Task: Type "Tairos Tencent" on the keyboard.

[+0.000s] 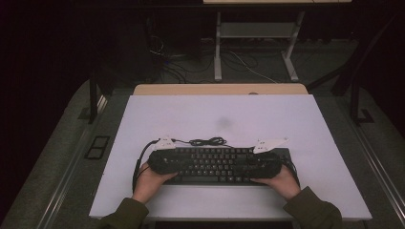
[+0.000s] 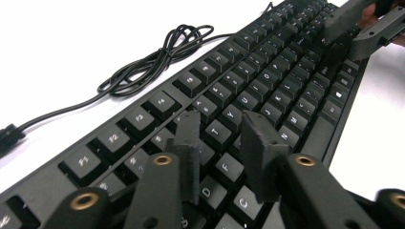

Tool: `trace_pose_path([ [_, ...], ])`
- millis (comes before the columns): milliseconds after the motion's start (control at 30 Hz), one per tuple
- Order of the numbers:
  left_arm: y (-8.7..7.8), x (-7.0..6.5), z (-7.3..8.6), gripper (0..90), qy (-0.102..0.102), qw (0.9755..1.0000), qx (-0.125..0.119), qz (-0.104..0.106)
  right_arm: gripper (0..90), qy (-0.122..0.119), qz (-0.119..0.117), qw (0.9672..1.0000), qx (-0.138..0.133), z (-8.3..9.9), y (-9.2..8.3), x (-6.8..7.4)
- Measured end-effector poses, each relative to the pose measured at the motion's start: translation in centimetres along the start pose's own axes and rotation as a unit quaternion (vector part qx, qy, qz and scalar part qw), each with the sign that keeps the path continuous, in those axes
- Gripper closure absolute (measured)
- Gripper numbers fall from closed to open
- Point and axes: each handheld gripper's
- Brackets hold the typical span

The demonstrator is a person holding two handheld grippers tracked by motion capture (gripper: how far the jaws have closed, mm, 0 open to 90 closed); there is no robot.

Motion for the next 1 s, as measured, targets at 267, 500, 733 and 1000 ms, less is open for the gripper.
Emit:
trace_pose_path([
  [267,-0.5,-0.2,0.4,50.4,0.006,0.9999,-0.010,0.013,47.6,0.001,-0.004,0.9999,-0.011,-0.7,0.2,0.0],
  [500,-1.0,-0.3,0.8,39.3,0.016,0.9996,-0.019,0.012,42.0,0.004,0.000,0.9997,-0.024,-1.7,0.6,-0.3],
  [733,-1.2,-0.2,0.9,31.9,0.021,0.9995,-0.022,0.003,39.9,0.002,0.001,0.9996,-0.027,-2.5,1.2,-0.4],
  [1000,-1.7,-0.2,1.2,30.5,0.023,0.9994,-0.027,-0.006,39.1,0.004,0.001,0.9994,-0.033,-3.1,1.6,-0.8],
])
Point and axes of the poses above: each handheld gripper's, and its own axes: y roughly forward along the jaws, z roughly out of its underside, x roughly to its left, and after that the axes turned 11 degrees about x, right-handed
